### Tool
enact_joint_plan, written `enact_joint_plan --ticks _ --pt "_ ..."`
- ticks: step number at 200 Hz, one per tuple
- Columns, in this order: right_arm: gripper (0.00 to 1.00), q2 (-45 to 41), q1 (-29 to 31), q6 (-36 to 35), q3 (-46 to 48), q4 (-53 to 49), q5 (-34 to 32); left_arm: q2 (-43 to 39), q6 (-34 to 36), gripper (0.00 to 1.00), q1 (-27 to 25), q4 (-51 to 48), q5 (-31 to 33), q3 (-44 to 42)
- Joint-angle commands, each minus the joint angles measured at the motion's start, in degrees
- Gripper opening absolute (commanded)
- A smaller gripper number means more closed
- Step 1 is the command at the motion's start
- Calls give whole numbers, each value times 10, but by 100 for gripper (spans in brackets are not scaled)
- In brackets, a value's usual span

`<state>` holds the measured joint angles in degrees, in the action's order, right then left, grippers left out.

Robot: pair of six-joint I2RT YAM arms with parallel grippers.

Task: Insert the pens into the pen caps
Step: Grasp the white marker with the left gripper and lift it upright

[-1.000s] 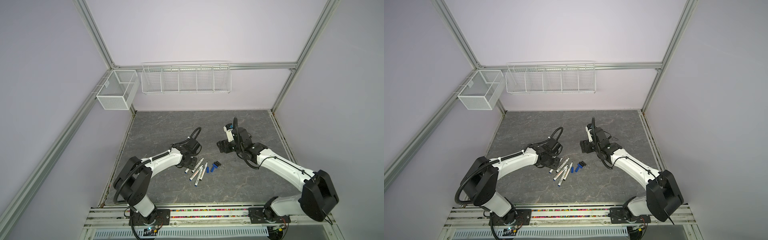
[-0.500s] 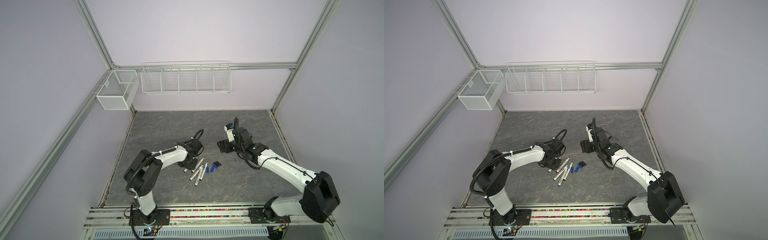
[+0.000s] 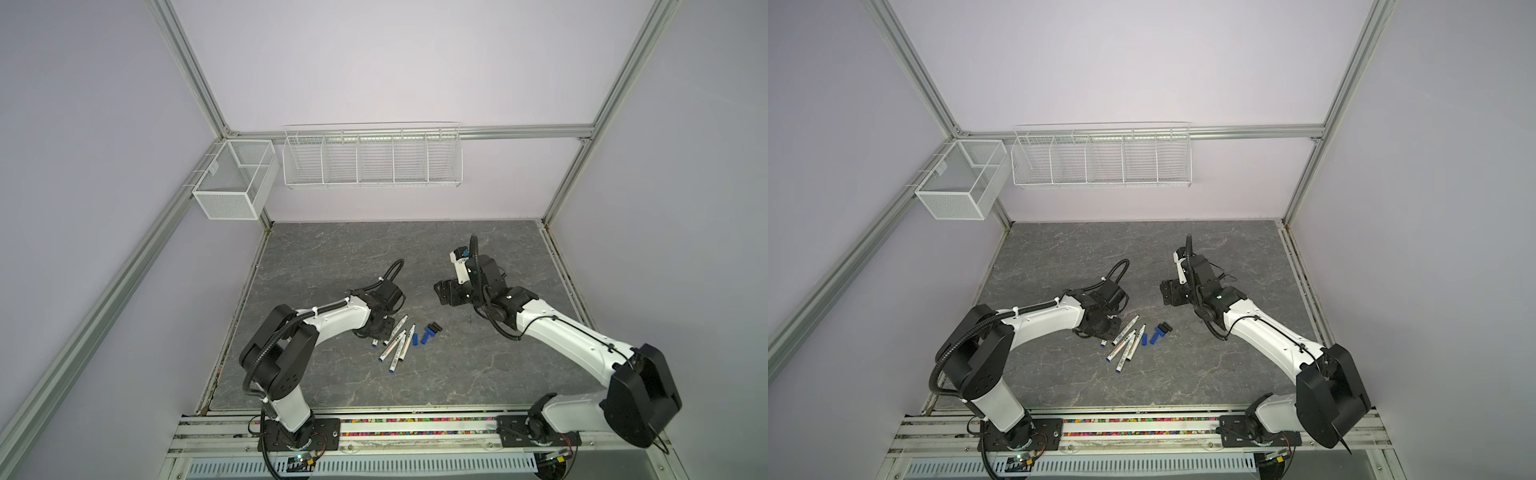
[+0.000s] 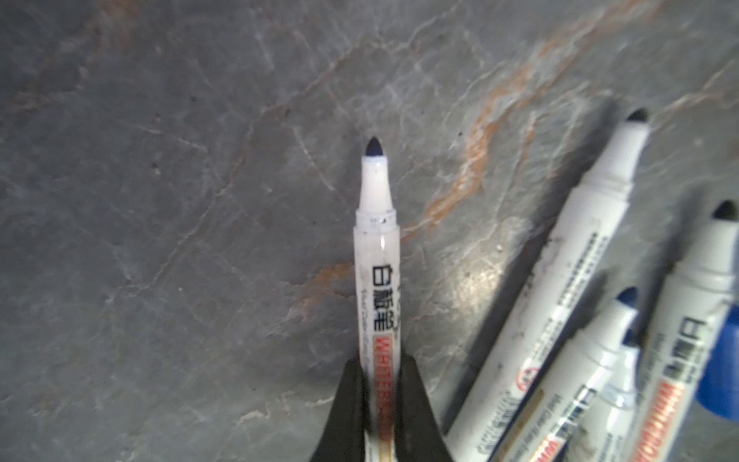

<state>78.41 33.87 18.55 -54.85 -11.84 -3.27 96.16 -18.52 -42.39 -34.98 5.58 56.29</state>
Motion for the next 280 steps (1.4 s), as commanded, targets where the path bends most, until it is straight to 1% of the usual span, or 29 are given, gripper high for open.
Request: enact_joint_plan --ticks 1,22,38,52,64,80,103,129,139,169,199,258,280 --pt "84 -9 4 27 16 27 46 -96 -36 0 3 97 -2 -35" --pt "84 -9 9 27 17 48 95 -207 -65 0 2 243 -26 -113" --pt "83 -6 19 19 15 70 139 -270 -85 0 0 359 -44 -181" --pt "83 -2 29 13 10 91 180 -304 -102 0 -3 414 -45 -217" --pt "82 7 40 6 3 101 212 -318 -107 0 -6 421 -40 -227" --pt "81 27 59 -7 -15 100 239 -329 -112 0 -11 432 -36 -240" --pt "78 61 92 -22 -42 91 256 -338 -118 0 -17 449 -31 -249" --pt "74 88 111 -9 -57 110 247 -331 -112 0 -31 450 -31 -244" --pt "69 95 112 -2 -62 118 240 -325 -110 0 -36 448 -35 -241" --pt "60 108 111 19 -69 134 216 -316 -103 0 -52 444 -34 -236" --pt "57 114 107 29 -71 152 214 -316 -93 0 -59 443 -38 -235" --pt "49 138 103 29 -95 151 213 -315 -83 0 -63 450 -53 -235" --pt "39 149 101 25 -114 137 227 -319 -82 0 -63 445 -44 -235"
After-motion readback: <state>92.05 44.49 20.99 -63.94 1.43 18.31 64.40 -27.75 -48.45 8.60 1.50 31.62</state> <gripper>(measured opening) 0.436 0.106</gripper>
